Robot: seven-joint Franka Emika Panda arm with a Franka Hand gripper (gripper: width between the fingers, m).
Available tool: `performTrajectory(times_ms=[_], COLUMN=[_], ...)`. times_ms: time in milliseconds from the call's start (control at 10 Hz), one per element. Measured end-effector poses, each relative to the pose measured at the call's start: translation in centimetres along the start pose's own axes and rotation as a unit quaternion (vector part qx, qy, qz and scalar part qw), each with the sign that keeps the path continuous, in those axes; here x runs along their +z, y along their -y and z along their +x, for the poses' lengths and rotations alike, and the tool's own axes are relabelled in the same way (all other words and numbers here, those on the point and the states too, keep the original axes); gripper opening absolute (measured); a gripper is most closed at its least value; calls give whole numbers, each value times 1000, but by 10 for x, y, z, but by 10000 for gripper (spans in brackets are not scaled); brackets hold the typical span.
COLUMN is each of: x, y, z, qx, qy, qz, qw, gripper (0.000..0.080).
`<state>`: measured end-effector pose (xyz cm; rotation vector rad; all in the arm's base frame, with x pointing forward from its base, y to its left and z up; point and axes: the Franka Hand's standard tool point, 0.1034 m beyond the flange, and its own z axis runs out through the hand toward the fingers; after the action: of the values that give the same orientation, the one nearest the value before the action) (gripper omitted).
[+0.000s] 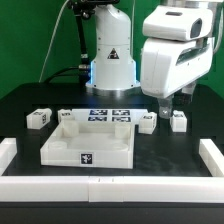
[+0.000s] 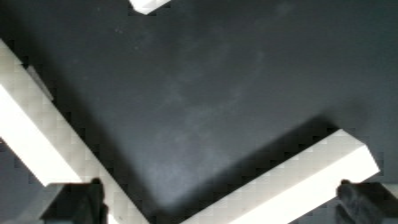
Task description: Assemble one leg
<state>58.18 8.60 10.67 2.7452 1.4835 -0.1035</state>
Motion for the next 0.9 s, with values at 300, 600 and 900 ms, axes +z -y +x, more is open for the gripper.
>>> performTrajectory(times_ms=[300, 600, 900], x=[14, 22, 24], y=[11, 28, 29], z=[-14, -43, -48], qx=[-49, -128, -125], qy=[-14, -9, -7], qz=[-10, -13, -10], qw=[999, 992, 992], gripper=[650, 650, 650])
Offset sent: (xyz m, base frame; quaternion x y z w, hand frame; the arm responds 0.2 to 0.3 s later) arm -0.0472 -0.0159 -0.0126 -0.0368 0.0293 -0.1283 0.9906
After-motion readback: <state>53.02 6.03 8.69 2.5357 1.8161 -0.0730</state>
